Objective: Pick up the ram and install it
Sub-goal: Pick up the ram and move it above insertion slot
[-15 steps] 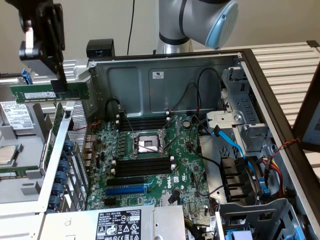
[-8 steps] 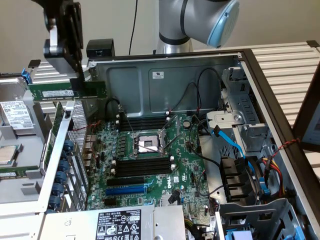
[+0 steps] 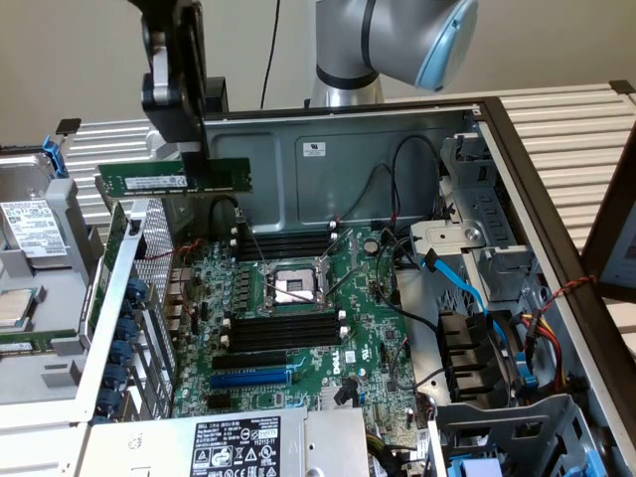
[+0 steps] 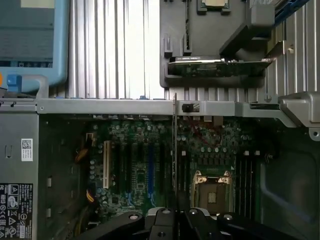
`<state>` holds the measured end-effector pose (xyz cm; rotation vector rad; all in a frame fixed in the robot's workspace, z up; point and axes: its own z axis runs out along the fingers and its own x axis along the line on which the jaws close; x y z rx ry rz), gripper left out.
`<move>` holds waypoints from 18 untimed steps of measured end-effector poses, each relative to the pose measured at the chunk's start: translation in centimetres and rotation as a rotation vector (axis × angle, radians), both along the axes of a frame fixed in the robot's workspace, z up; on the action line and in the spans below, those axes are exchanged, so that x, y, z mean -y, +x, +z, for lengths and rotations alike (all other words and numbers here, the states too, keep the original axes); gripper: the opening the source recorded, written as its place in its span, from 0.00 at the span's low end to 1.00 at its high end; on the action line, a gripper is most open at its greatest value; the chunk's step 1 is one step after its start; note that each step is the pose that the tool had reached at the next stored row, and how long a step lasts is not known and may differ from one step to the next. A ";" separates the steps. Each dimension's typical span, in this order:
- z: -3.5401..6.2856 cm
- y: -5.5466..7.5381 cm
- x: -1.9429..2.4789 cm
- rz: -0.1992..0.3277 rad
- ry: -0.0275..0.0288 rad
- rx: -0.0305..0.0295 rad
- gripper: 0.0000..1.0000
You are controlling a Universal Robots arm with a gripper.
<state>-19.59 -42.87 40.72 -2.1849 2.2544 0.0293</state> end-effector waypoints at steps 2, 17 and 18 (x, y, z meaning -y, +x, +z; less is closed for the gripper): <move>0.00 0.9 0.00 0.000 -0.0005 -0.0001 0.12; -0.41 6.4 -2.95 0.000 -0.0220 0.0055 0.12; -0.44 6.7 -3.13 0.000 -0.0252 0.0079 0.12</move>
